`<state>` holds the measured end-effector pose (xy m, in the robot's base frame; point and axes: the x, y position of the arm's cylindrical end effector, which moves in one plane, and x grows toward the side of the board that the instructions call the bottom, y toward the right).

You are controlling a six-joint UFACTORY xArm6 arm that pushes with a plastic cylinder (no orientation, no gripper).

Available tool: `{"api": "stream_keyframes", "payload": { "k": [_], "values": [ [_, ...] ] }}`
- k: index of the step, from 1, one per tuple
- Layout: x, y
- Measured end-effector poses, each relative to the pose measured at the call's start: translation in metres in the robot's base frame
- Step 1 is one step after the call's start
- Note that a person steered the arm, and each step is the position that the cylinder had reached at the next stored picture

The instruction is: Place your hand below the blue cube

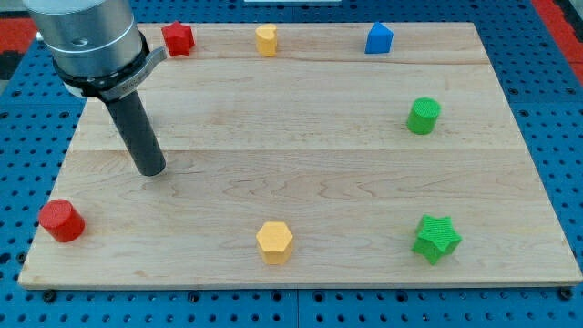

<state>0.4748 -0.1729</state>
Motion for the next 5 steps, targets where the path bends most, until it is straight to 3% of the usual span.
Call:
{"api": "stream_keyframes", "payload": {
  "k": [3, 4, 5],
  "values": [
    [0.003, 0.022],
    [-0.044, -0.01],
    [-0.016, -0.056]
  ]
}}
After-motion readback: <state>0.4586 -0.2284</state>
